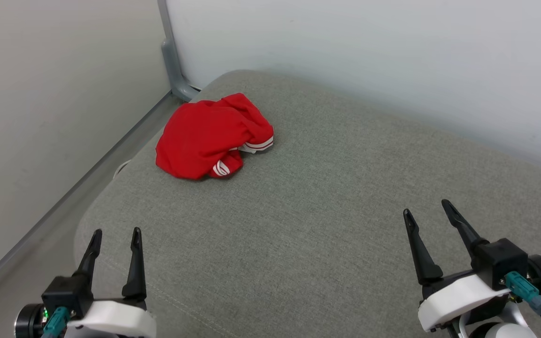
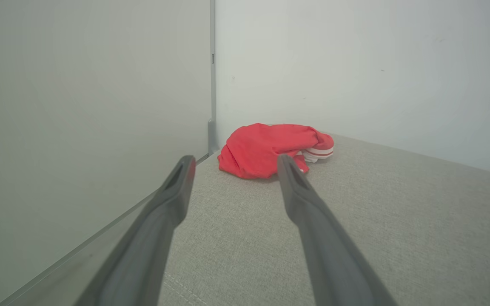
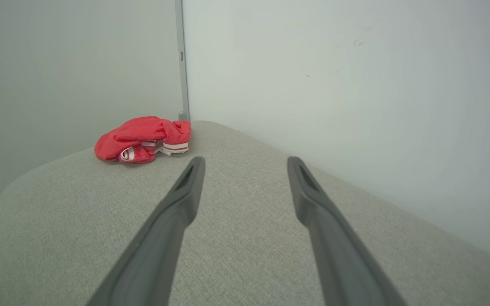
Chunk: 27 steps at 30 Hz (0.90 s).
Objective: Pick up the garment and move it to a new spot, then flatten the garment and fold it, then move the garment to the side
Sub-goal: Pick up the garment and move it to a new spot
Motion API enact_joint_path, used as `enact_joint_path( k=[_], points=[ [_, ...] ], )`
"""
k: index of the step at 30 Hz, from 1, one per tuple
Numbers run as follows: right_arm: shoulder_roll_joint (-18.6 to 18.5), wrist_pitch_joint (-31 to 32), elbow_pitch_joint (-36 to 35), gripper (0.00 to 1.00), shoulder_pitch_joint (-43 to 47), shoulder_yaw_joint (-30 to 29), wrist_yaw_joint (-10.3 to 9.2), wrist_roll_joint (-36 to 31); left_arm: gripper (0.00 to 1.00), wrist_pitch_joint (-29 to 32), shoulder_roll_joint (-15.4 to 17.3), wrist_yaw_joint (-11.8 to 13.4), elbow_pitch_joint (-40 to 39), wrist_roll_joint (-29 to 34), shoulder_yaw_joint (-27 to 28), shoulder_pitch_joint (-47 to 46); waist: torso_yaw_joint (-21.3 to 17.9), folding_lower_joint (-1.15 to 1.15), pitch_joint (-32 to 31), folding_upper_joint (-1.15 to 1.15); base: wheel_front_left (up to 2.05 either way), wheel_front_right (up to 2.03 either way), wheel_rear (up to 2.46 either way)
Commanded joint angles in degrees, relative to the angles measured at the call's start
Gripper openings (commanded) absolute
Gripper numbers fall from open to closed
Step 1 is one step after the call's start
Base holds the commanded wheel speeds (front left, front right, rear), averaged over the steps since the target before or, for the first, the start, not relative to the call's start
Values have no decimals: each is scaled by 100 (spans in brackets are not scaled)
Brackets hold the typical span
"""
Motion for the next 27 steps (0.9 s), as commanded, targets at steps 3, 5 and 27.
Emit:
enact_joint_path(
  k=[3,5,27],
  points=[
    [4,41,-51,100,-113,-20,-4,-58,100,-15,8,-43,168,-67,-41,-337,8,0,129,0,0,0,0],
    [3,84,-117,100,-145,-79,-5,-121,100,-15,28,-71,378,-152,-88,-625,5,0,248,0,0,0,0],
    [-335,411,-827,100,-1010,-251,-5,-217,100,3549,1600,-141,2786,-1500,-218,-4858,-1589,0,2304,0,0,0,0]
  ],
)
